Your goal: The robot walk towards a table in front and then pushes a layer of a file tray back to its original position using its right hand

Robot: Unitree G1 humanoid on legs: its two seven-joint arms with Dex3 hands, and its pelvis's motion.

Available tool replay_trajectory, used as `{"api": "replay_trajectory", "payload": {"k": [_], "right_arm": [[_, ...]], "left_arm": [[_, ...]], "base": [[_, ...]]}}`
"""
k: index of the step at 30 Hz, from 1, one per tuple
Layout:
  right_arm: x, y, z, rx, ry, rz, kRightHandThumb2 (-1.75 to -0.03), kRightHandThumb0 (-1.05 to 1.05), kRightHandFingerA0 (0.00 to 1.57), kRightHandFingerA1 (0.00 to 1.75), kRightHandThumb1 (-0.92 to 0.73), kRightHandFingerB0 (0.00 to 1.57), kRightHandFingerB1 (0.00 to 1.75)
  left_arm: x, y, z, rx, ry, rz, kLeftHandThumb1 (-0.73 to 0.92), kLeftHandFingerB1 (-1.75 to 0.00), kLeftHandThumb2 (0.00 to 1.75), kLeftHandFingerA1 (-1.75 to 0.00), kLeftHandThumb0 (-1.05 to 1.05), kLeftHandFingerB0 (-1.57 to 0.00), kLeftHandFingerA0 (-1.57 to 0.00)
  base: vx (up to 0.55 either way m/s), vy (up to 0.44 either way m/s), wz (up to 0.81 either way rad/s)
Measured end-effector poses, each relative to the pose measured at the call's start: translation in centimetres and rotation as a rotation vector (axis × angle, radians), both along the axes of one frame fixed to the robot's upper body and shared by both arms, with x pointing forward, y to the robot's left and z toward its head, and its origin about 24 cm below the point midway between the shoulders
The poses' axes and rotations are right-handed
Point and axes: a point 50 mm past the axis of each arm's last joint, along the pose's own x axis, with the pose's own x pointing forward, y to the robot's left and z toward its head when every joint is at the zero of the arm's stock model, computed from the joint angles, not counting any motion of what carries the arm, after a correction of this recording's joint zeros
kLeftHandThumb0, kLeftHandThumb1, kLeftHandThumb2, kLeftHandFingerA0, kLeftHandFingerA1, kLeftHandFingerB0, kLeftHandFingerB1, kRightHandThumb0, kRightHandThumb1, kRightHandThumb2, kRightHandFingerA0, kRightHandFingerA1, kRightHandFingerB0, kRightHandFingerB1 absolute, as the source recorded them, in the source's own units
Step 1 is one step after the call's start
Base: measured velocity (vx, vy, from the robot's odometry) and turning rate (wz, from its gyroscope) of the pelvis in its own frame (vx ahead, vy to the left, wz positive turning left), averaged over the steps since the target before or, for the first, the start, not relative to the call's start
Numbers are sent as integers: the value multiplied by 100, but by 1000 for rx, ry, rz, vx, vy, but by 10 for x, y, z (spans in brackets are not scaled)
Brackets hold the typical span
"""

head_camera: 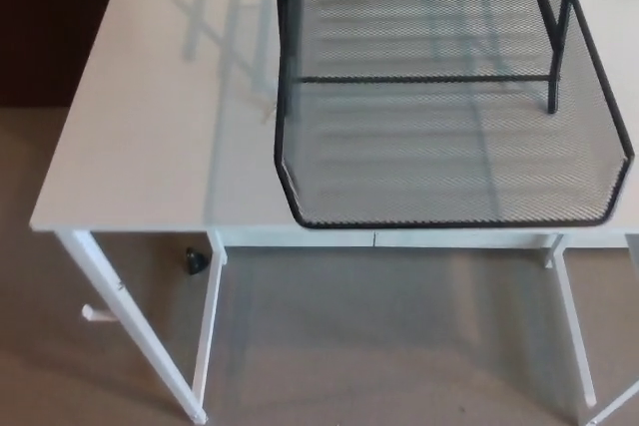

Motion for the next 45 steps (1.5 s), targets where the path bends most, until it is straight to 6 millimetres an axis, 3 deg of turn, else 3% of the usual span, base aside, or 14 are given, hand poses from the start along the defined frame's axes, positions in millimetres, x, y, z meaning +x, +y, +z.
{"api": "replay_trajectory", "payload": {"k": [1,11,23,38,41,45], "right_arm": [[-1,0,0,0,2,0,-57,-40,64,40,-56,56,37],[-1,6,-2,20,-3,0,-58,-42,65,40,-57,55,37],[-2,2,-2,13,1,-10,-57,-42,67,41,-54,54,37],[-18,7,-8,16,54,4,-58,-46,63,39,-58,52,36],[-17,6,-8,9,51,8,-58,-46,57,38,-57,58,38],[-18,6,-9,7,49,9,-58,-46,62,39,-57,56,37]], "left_arm": [[0,0,0,0,-1,-1,67,-41,60,-50,-27,-37,-59],[2,2,4,8,-10,-16,67,-41,60,-50,-27,-37,-59],[1,-2,2,3,3,-35,68,-41,60,-50,-27,-36,-58],[-6,0,-1,8,39,-41,68,-41,60,-49,-27,-37,-59],[-6,0,-1,8,43,-47,68,-41,60,-50,-26,-37,-59],[-7,-1,-2,9,49,-56,67,-41,60,-50,-26,-38,-59]], "base": [[175,141,-6],[189,115,5],[91,-191,3],[28,118,0],[48,-5,6],[-6,-83,7]]}}
